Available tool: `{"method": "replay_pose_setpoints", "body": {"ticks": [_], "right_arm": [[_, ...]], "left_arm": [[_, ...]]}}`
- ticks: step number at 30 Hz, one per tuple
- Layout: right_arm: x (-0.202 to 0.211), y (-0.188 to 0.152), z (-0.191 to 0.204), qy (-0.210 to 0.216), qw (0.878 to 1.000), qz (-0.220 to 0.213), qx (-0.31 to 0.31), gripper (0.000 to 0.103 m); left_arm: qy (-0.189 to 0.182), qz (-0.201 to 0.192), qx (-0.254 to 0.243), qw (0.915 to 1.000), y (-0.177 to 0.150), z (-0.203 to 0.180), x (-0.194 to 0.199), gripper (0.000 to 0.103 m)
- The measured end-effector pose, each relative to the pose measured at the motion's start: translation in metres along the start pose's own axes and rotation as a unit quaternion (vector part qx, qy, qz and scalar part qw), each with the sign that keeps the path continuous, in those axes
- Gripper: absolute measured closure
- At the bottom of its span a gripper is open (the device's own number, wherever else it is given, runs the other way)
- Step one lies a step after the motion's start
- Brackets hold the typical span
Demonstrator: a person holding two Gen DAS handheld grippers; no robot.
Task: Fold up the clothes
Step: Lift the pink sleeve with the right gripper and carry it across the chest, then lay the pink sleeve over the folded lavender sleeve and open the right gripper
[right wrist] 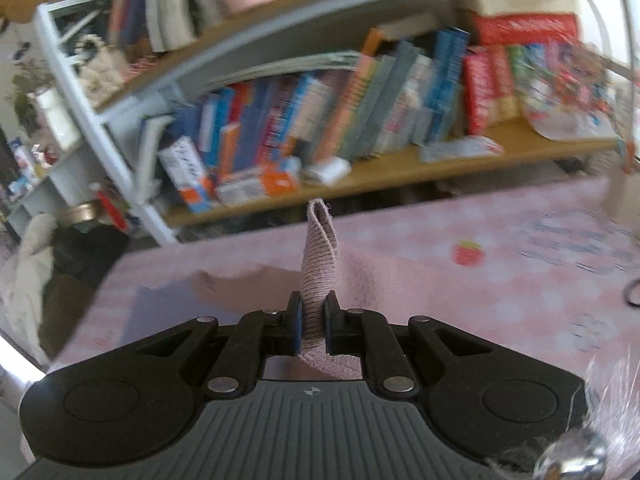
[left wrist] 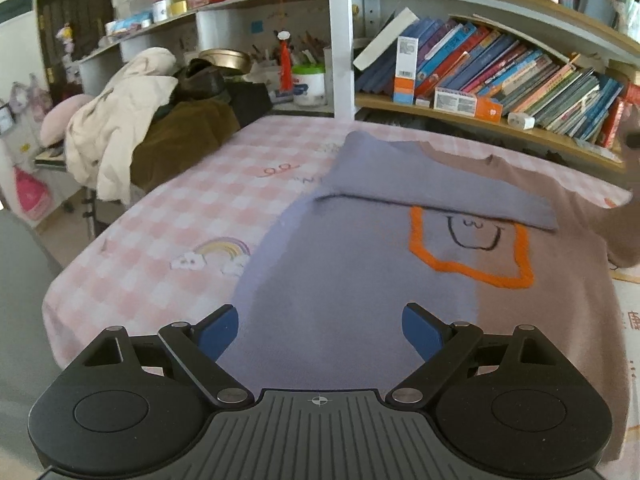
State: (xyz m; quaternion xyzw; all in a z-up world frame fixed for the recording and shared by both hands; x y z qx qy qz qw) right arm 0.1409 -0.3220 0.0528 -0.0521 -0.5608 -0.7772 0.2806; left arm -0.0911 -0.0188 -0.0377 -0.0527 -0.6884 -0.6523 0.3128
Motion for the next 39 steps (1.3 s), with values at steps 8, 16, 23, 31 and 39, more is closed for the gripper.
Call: {"method": "replay_pose_setpoints", "body": {"ticks": [8, 16, 23, 31, 39], "right_arm": [[-0.053, -0.011, 0.11, 0.023, 0.999, -0.006, 0.025, 0.094], [-0.094, -0.03, 0.183, 0.025, 0.998, 0.009, 0.048, 0.094], [-0.123, -0.066, 0.208, 0.017, 0.997, 0.053, 0.058, 0.094], [-0.146, -0.107, 0.205, -0.005, 0.994, 0.096, 0.052, 0.09], [-0.114, -0.105, 0.222, 0.071, 0.994, 0.08, 0.014, 0.064]], "left_arm": [[-0.048, -0.004, -0.004, 0.9988, 0.007, 0.056, -0.018, 0.012], [-0.06, -0.008, -0.012, 0.9981, 0.015, 0.096, -0.028, 0.012], [-0.057, -0.002, -0.005, 0.9984, 0.014, 0.125, -0.034, 0.012], [-0.063, 0.002, -0.016, 0.9979, 0.013, 0.133, -0.034, 0.012], [-0.077, -0.006, -0.021, 0.9968, 0.019, 0.129, -0.036, 0.012]]}}
Point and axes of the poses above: each gripper's, at about its wrist camera, not at the fingertips, and x roughly against the way its jaws point, z to its left, y to its top, the point moved 6 cm from there along -x, roughly the way its jaws point, and after that the axes turned 11 degrees about -z, right-handed, at the moved point
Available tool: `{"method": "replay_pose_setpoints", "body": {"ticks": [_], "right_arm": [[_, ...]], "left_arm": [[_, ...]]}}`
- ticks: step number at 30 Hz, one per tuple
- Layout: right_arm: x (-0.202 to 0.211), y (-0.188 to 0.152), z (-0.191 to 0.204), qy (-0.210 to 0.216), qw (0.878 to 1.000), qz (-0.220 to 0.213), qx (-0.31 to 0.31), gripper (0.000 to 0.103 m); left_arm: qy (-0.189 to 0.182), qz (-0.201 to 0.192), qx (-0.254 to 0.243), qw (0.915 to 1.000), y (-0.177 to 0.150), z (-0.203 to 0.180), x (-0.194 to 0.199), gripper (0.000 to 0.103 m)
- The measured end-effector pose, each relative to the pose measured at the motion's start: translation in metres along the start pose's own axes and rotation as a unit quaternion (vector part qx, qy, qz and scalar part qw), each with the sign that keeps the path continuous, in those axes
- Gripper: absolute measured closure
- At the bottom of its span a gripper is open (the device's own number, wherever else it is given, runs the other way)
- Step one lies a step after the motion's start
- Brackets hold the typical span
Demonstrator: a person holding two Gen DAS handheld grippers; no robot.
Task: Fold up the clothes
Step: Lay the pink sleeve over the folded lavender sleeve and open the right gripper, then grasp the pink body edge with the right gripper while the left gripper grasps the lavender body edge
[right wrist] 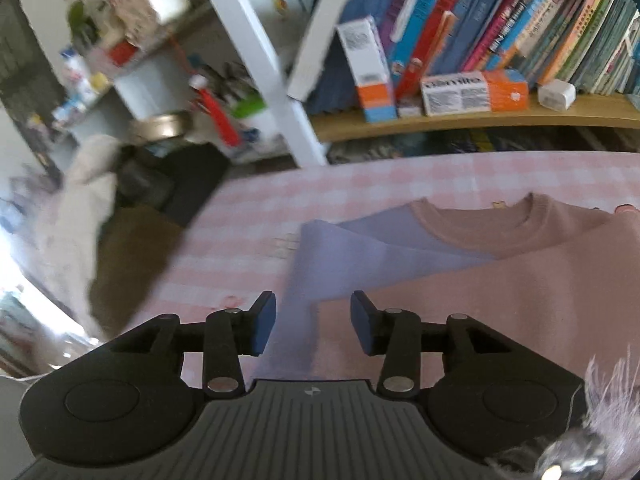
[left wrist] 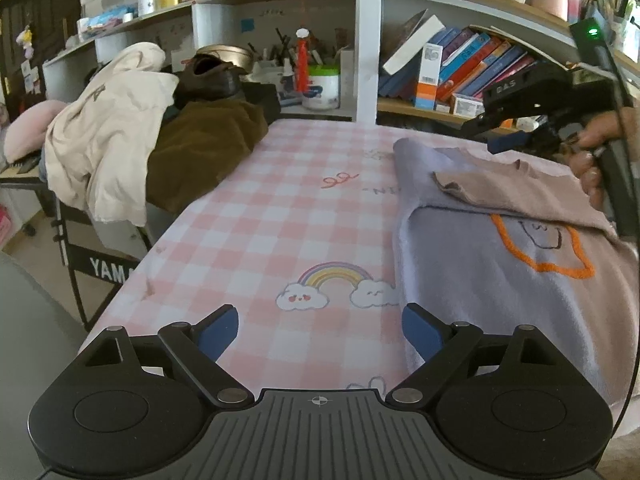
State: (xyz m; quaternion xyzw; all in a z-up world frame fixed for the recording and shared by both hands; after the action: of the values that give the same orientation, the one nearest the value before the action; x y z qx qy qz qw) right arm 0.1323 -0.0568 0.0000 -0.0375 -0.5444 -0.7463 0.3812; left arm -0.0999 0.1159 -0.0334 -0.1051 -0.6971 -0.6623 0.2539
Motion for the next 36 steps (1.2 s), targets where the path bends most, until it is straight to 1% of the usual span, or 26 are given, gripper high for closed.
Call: {"method": "replay_pose_setpoints", "body": {"ticks": [2, 7, 11, 14, 20, 26, 31, 36], "right_arm": [[0.014, -0.001, -0.002, -0.001, 1.0, -0.001, 0.001, 0.064], [0.056, -0.017, -0.029, -0.046, 0.999, 0.008, 0.016, 0.065], [0.094, -0.038, -0.064, -0.106, 0.994, 0.012, 0.035, 0.065], [0.12, -0.058, -0.087, -0.14, 0.99, 0.019, 0.027, 0.065], [0.168, -0.091, -0.117, -0.199, 0.979, 0.031, 0.015, 0.065], [0.202, -0.112, -0.139, -0.234, 0.971, 0.031, -0.037, 0.065], [0.218, -0.123, -0.149, -0.254, 0.965, 0.028, -0.061, 0.065], [0.229, -0.129, -0.155, -0.258, 0.963, 0.03, -0.072, 0.065]], "left_arm": [[-0.008, -0.002, 0.0, 1.0, 0.002, -0.004, -0.004, 0.012], [-0.026, 0.002, 0.001, 0.9997, 0.006, -0.015, -0.016, 0.012], [-0.039, 0.009, 0.009, 0.9992, 0.006, -0.021, -0.027, 0.012], [-0.046, 0.017, 0.013, 0.9987, 0.007, -0.026, -0.035, 0.012], [-0.061, 0.026, 0.009, 0.9978, 0.01, -0.035, -0.043, 0.012], [-0.072, 0.044, 0.005, 0.9965, 0.008, -0.04, -0.051, 0.012], [-0.072, 0.053, -0.002, 0.996, 0.005, -0.045, -0.054, 0.012], [-0.08, 0.055, 0.003, 0.9953, 0.003, -0.042, -0.051, 0.017]]}}
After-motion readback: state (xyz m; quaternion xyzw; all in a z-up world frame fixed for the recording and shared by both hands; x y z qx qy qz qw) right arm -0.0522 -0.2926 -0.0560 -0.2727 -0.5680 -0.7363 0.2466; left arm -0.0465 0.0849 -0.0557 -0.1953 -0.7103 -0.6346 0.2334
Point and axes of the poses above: each gripper's, at about its wrist camera, not at the fingertips, and x roughly against the way its jaws point, z to its left, y to its top, the point moved 6 cm from there along -x, roughly the way its jaws point, and after that the axes turned 11 degrees about -z, right-handed, at the moved point
